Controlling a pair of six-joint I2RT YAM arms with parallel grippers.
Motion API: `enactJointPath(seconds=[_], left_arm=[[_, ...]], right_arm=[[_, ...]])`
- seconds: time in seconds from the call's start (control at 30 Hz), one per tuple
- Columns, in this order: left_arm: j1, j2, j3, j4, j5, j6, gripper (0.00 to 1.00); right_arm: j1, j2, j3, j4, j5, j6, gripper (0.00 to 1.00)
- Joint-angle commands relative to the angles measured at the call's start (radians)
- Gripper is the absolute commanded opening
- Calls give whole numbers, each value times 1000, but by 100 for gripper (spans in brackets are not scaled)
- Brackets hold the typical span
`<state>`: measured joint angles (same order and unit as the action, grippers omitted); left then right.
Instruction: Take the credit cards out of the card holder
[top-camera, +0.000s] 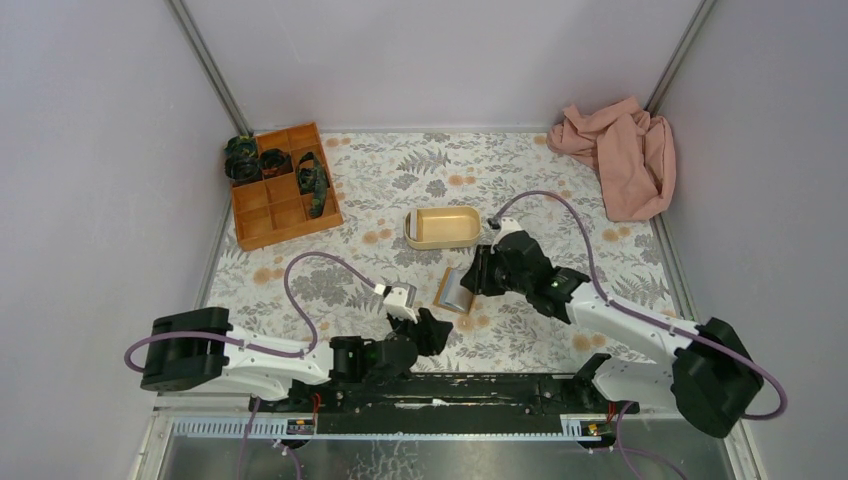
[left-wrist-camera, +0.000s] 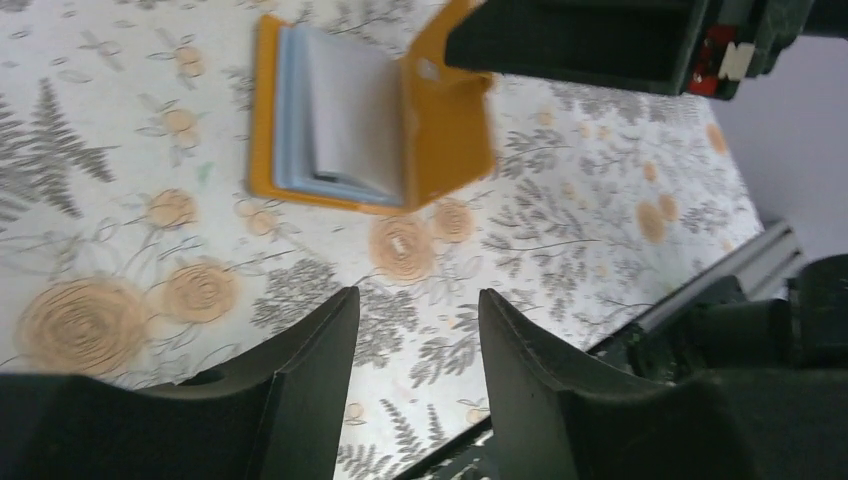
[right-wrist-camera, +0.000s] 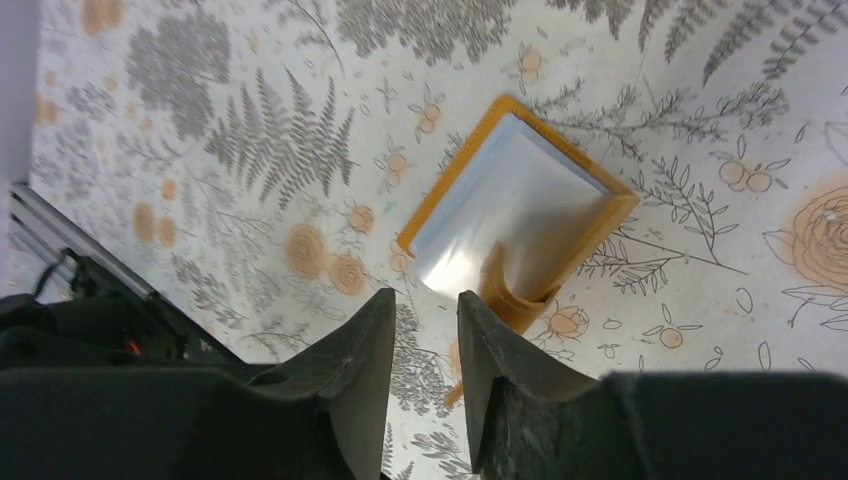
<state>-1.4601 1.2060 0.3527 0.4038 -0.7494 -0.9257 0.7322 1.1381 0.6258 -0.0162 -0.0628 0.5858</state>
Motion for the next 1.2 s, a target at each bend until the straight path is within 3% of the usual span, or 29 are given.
enactJointPath(seconds=[0.0, 0.17, 0.4, 0.53, 0.73, 0.97, 1.17], left_arm=[[-4, -1, -1, -179, -131, -118, 55], [20, 59, 37, -220, -117, -159, 56], [88, 70, 47, -74, 10, -66, 64], [92, 97, 128, -114, -17, -36, 64], [116, 187, 235, -86, 51, 28, 65], [219, 269, 210, 49, 219, -29, 62], [249, 329, 262, 28, 252, -9, 63]], right_arm=[[16, 86, 34, 14, -29, -59, 38], [16, 77, -18, -31, 51, -66, 38], [14, -39, -119, -64, 153, -34, 37], [11, -29, -169, -47, 152, -26, 38], [3, -3, -243, 15, 144, -8, 37], [-12, -15, -276, 33, 142, -8, 37], [-19, -35, -295, 36, 138, -10, 36]])
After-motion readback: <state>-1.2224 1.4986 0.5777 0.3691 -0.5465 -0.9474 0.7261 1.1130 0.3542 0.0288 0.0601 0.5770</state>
